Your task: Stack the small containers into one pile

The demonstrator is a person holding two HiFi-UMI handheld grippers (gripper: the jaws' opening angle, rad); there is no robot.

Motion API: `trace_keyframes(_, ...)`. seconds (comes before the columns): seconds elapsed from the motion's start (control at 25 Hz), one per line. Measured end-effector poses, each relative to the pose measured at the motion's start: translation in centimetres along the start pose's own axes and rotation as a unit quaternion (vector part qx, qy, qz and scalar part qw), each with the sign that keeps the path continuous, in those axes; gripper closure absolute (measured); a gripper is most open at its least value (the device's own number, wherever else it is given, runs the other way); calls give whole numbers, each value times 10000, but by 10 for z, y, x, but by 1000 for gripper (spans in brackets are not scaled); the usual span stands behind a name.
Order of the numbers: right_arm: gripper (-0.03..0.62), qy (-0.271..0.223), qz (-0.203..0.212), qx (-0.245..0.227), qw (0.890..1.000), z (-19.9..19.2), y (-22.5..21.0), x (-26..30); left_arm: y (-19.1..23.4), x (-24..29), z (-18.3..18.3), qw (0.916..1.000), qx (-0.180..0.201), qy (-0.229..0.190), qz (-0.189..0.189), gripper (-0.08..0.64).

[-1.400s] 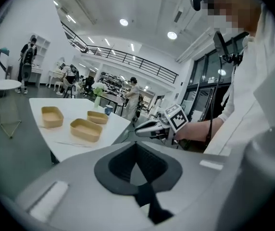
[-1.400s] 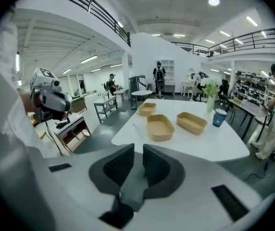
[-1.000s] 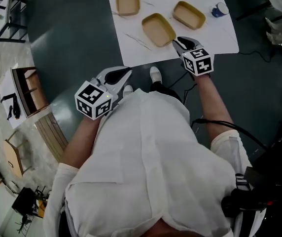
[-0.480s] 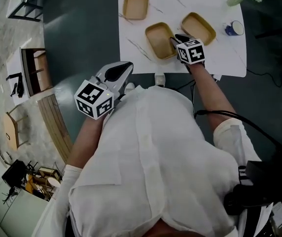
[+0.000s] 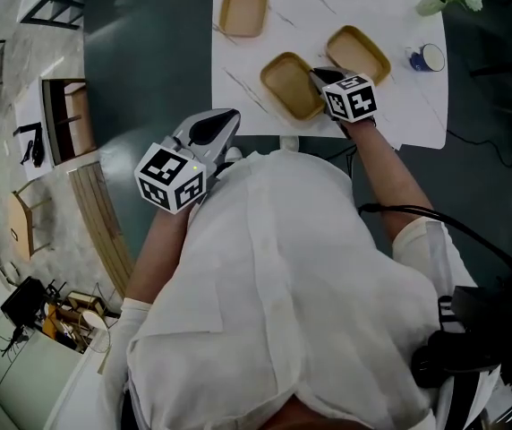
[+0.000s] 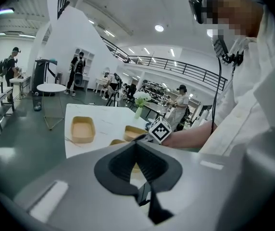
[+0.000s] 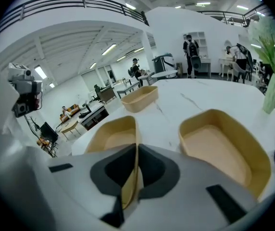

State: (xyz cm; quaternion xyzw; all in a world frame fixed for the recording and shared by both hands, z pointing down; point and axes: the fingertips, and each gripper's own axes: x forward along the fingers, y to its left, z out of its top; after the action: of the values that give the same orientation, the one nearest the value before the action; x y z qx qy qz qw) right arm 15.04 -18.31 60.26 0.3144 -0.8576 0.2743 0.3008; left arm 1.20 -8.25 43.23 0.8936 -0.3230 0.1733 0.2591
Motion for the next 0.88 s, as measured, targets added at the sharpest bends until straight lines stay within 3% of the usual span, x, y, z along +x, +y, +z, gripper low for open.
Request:
trace_keyframes(0.32, 577, -310, 377, -148, 9987, 21, -6, -50, -10, 25, 12, 9998, 92, -26, -156, 552)
trace_keyframes(0.64, 577, -398, 45, -487, 9980, 44, -74, -106, -21, 49, 20, 9994, 173, 1, -293, 554)
trace_keyframes(0.88, 577, -281, -118, -733, 9968, 43, -126, -114, -21, 63, 21, 9994, 215, 7, -275, 552)
